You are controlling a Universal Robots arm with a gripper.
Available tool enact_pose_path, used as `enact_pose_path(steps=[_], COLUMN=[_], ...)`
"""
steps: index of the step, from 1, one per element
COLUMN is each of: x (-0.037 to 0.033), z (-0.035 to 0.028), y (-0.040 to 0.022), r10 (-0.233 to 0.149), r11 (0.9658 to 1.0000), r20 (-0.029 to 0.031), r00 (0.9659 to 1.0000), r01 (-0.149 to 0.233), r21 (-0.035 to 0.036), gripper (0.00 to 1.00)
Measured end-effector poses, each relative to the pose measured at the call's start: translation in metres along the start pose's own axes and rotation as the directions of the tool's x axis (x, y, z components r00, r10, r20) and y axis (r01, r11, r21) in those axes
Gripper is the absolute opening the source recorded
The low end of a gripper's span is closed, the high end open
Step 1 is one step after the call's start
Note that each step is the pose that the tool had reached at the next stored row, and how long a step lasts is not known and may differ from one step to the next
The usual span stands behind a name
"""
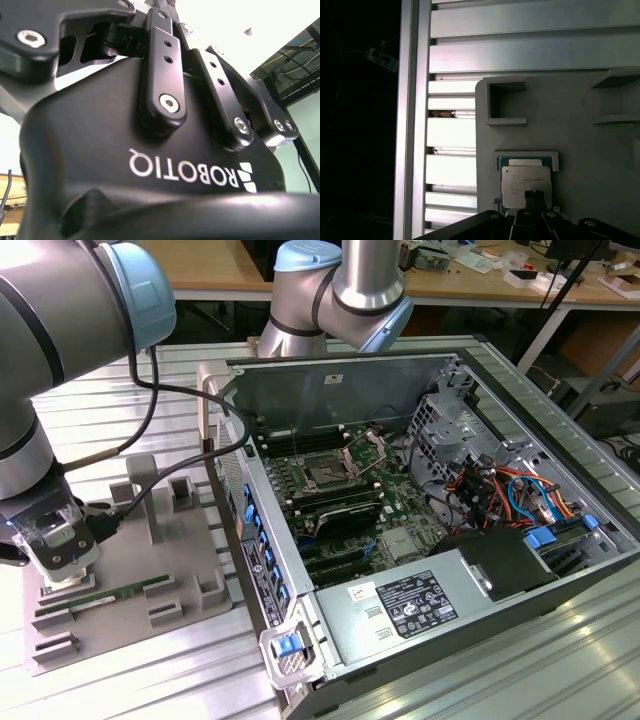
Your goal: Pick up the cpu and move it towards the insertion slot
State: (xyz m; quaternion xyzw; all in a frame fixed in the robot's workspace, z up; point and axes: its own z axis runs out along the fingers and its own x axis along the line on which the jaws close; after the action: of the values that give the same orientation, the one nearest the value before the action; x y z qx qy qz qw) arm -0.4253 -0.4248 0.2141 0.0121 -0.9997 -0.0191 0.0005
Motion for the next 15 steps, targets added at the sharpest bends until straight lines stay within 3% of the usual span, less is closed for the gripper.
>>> enact_pose_path(steps=[15], x=[0.0000], z=[0.0025], y=[-0.0001], r10=[0.000], r11=[1.0000], r20=[0.0001], r00=[1.0000], r01=[0.000], r21=[0.0000], gripper=[0.11])
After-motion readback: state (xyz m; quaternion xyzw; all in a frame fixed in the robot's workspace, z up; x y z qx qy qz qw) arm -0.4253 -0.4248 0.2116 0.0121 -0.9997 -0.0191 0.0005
